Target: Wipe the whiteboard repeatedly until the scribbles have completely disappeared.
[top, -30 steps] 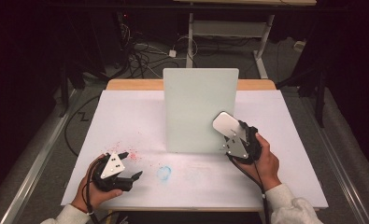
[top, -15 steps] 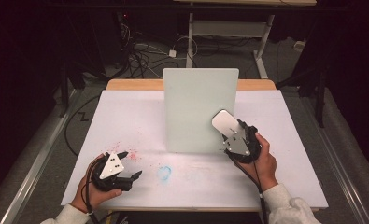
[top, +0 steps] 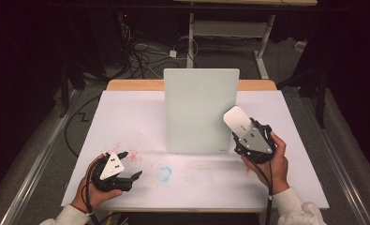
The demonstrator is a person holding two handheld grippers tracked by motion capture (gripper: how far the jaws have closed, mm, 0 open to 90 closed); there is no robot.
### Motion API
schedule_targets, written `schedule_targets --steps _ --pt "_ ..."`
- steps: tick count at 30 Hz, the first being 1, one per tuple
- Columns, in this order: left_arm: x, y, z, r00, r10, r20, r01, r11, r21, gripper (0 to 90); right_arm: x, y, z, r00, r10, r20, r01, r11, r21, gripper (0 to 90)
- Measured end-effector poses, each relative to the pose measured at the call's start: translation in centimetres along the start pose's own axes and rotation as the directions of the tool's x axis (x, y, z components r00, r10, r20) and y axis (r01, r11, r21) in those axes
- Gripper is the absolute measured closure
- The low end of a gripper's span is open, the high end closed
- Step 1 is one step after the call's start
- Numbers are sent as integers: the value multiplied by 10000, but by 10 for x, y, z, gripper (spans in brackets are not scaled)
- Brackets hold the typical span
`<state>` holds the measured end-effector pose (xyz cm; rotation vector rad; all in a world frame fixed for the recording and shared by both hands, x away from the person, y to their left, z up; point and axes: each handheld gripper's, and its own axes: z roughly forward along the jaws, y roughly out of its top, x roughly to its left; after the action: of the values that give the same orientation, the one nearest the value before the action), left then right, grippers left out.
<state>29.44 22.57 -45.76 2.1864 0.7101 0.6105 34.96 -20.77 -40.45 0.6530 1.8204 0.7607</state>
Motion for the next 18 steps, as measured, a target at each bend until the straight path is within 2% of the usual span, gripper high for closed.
schedule_targets --steps 6,16,18 --pt "-2 0 0 9999 120 -75 -120 9999 11 191 -5 0 -6 9998 171 -51 -172 9998 -140 312" --pt "-1 0 -1 9995 198 -232 -199 9998 -17 190 -1 4 -7 9979 317 -556 -336 9989 -320 312" --pt "-2 0 -1 9994 235 -253 -235 9997 14 190 2 6 -8 9977 177 -657 -196 9994 -285 312"
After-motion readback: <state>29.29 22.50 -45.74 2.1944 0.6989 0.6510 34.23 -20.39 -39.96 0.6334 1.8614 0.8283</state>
